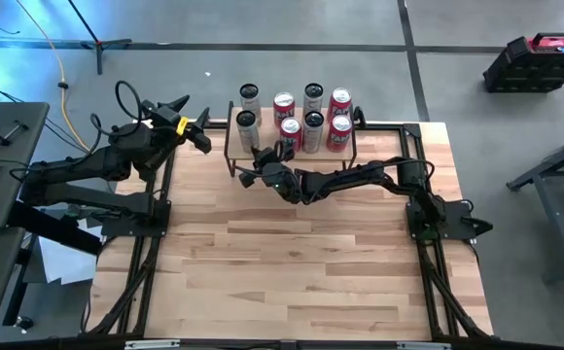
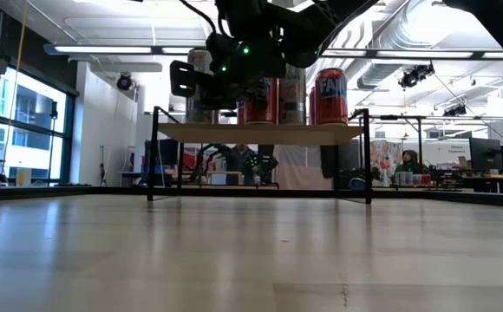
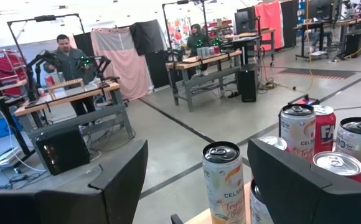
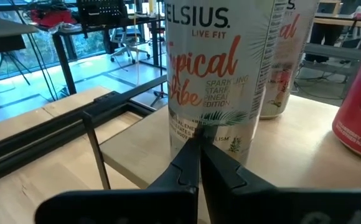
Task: Place canned beverage on shelf
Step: Put the white soda can aligned with the other white soda can on the shelf, then adjust the bottom right white soda can on the shelf
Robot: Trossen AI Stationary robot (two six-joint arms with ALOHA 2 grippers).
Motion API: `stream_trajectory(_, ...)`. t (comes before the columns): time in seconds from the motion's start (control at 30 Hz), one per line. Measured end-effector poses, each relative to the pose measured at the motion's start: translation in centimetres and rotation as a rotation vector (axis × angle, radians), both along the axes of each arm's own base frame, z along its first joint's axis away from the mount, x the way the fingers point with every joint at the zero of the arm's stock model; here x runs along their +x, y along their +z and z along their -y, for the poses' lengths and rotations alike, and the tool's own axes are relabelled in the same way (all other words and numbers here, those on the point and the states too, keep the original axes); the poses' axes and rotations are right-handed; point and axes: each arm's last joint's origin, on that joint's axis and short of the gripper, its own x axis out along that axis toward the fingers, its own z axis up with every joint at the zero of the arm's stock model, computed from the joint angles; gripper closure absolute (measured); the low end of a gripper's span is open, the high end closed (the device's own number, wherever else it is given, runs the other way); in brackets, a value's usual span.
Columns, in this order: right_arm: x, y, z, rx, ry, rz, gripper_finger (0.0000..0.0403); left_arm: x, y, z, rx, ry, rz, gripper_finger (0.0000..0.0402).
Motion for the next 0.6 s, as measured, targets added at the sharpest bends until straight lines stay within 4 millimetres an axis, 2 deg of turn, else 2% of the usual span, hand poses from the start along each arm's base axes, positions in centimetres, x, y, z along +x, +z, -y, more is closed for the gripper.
stream_trajectory(0.4, 0.1, 0.1, -0.5, 0.0, 0.019, 0.012, 0.0403, 0.0, 0.0, 0.0, 0.0, 0.0, -0.001, 0.0135)
stream_trajectory(0.6, 0.0, 0.6, -2.6, -0.055, 0.036, -0.038, 0.0403, 0.0, 0.0, 0.0, 0.001, 0.0, -0.001, 0.0135)
